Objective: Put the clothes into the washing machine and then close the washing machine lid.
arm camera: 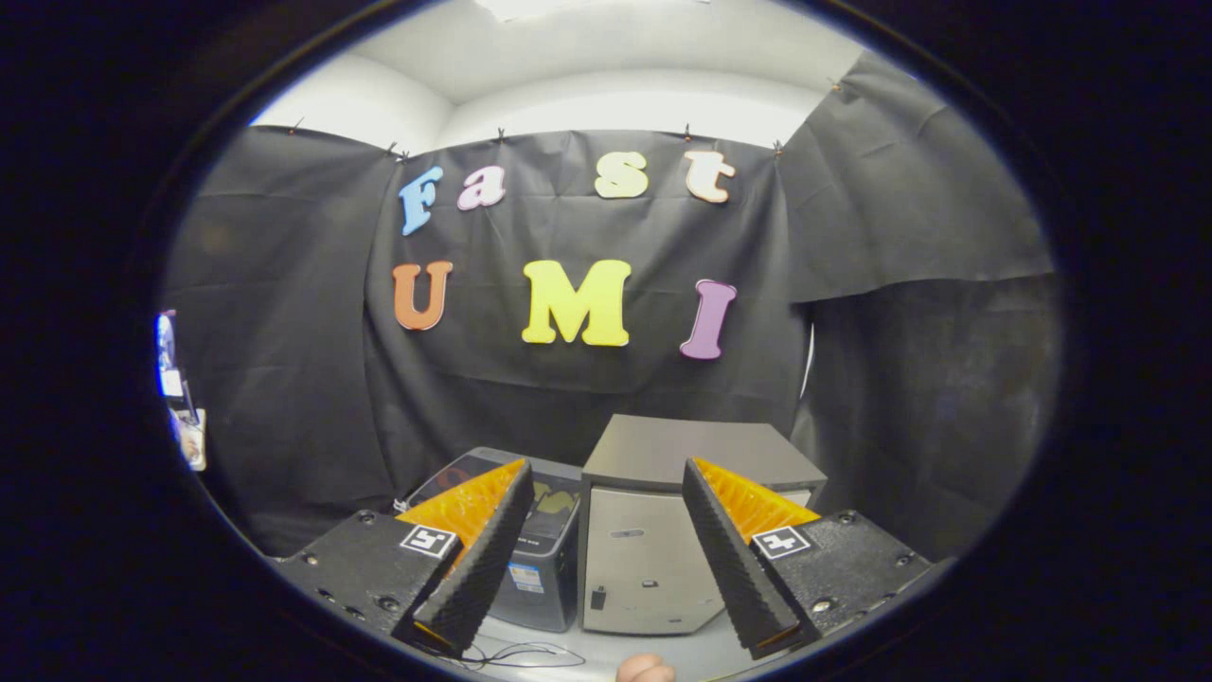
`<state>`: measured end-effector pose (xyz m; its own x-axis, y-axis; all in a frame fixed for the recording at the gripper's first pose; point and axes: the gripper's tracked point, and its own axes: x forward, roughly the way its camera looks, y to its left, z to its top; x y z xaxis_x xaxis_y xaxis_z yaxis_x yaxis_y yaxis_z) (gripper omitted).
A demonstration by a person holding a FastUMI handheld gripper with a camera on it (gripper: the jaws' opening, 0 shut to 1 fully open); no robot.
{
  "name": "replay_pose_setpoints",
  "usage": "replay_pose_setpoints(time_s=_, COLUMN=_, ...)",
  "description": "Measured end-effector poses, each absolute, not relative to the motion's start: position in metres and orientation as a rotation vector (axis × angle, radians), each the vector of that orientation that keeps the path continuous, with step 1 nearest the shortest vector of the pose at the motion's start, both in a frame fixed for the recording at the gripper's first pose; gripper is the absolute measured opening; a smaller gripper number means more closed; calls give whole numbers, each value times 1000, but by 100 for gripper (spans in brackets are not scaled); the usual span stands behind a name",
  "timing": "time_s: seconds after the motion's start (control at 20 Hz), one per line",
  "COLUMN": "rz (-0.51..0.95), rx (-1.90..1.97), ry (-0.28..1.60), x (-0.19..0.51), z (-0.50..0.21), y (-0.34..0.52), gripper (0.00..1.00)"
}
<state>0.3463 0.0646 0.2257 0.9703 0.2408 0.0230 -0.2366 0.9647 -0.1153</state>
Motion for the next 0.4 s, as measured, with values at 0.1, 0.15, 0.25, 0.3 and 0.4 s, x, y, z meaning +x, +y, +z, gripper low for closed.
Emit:
replay_pose_setpoints(time_s=0.1, rz=243, rx=-109, ry=-42, x=349, z=229, y=59, gripper=99)
replay_pose_setpoints(time_s=0.15, rz=244, rx=-110, ry=-42, x=351, z=230, y=58, gripper=99)
replay_pose_setpoints(time_s=0.25, rz=248, rx=-112, ry=-35, x=353, z=227, y=53, gripper=98)
replay_pose_setpoints(time_s=0.3, rz=249, rx=-111, ry=-33, x=355, z=227, y=53, gripper=99)
replay_pose_setpoints(time_s=0.4, rz=248, rx=-108, ry=-35, x=356, z=227, y=49, gripper=99)
